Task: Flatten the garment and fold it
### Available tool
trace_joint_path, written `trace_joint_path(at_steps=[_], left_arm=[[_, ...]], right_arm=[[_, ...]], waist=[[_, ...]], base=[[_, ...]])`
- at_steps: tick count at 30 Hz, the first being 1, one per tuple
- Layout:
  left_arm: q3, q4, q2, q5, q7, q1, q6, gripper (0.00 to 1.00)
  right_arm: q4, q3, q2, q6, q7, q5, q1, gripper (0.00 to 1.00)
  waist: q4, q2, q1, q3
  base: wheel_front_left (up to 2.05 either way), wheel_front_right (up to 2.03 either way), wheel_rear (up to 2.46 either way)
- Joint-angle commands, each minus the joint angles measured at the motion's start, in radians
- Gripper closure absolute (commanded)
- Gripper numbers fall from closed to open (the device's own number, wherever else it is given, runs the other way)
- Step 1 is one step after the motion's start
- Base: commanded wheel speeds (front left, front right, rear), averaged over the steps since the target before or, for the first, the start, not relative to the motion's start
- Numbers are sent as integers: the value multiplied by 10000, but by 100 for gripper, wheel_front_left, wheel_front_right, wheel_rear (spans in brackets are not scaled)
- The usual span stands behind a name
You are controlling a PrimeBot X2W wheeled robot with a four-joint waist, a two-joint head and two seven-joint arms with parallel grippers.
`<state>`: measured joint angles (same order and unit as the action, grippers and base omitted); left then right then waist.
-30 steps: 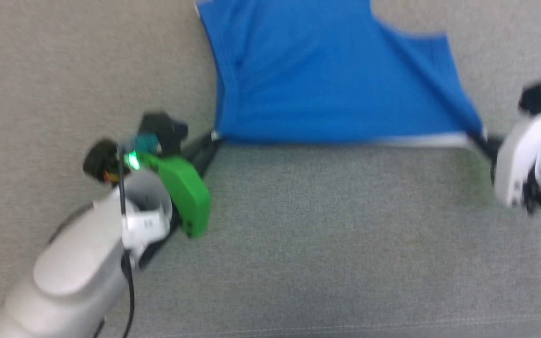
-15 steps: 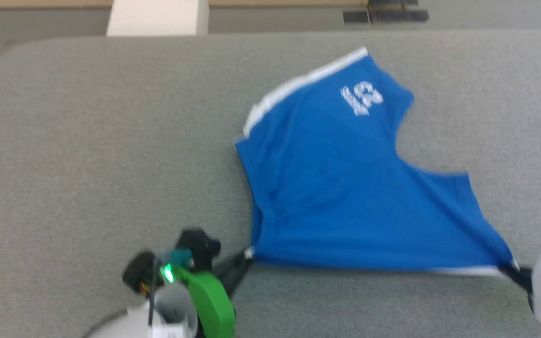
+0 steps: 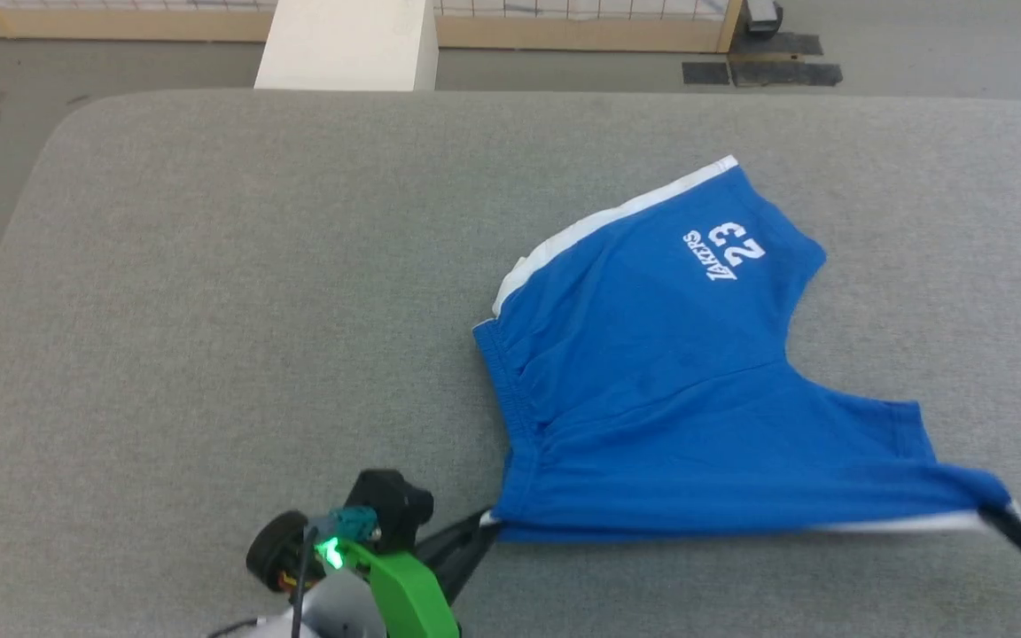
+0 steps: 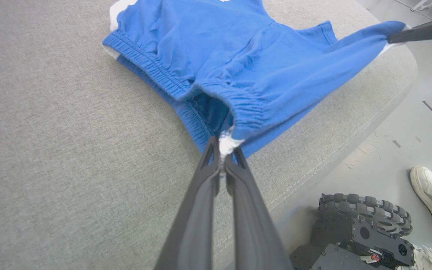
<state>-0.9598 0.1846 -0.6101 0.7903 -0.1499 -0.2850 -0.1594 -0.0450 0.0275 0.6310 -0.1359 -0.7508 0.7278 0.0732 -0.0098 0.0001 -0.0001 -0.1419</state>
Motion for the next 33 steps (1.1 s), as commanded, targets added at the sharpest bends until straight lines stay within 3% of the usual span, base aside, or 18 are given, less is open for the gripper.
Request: trace_joint_path(at_steps=[1,11,16,24,33], left_arm=[[137,15,-49,-40,-44,-318,-80,100],[551,599,217,-266,-321,-1676,-28,100],[789,784,433,-388,-569,-2711,155,100],[932,253,956,-536,-830,-4221,646,100],[1148,-740,1406,-447,-625,-4983,910,100]], right_arm=[[-119,221,-40,52,-107,-62,-306,100],[-1031,918,-546,52,-1482,11,-2586,100],[-715,770,-744,52,-2257,-555,-4688,100],[1144,-238,-941,52,-2873,-1708,-7826,100],[3126,-1181,-773,52,-2427,-2785,-10199,100]], waist=[[142,-1,1,-193],[780,-1,1,-1410],[1171,-1,1,-2487],[1516,-1,1,-3801],[1799,-1,1,-4532]], base=[[0,0,0],[0,0,0],[0,0,0],[0,0,0],[0,0,0]])
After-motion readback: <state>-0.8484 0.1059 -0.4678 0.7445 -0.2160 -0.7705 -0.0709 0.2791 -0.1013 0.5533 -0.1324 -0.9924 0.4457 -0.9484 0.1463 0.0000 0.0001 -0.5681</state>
